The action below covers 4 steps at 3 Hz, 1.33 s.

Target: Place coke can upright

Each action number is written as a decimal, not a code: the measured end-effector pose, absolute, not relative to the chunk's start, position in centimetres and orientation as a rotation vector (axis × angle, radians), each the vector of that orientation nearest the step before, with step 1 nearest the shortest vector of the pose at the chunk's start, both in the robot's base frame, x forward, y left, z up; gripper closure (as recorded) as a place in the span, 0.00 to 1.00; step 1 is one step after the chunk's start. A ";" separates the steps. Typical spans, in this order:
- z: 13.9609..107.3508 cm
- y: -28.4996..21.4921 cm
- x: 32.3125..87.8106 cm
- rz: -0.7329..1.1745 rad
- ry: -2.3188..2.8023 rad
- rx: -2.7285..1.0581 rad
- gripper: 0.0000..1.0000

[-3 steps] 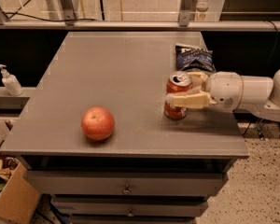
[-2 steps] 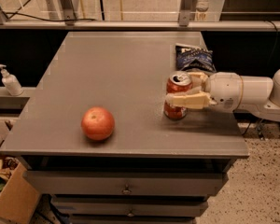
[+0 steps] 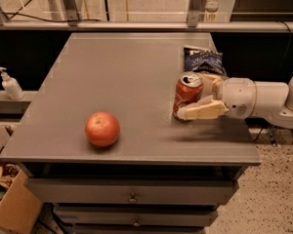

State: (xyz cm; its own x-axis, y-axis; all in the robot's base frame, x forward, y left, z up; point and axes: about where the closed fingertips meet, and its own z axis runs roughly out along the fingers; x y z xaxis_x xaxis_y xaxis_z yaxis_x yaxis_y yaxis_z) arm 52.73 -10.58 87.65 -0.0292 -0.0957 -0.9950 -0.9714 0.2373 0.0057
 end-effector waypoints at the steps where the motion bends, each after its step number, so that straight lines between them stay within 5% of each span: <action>1: 88.4 -11.0 52.2 0.985 1.398 -1.081 0.00; 4: 95.6 -17.3 50.7 0.856 1.355 -1.067 0.00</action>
Offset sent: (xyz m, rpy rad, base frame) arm -0.0231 -0.0490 0.0744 -0.0160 -0.0776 -0.0594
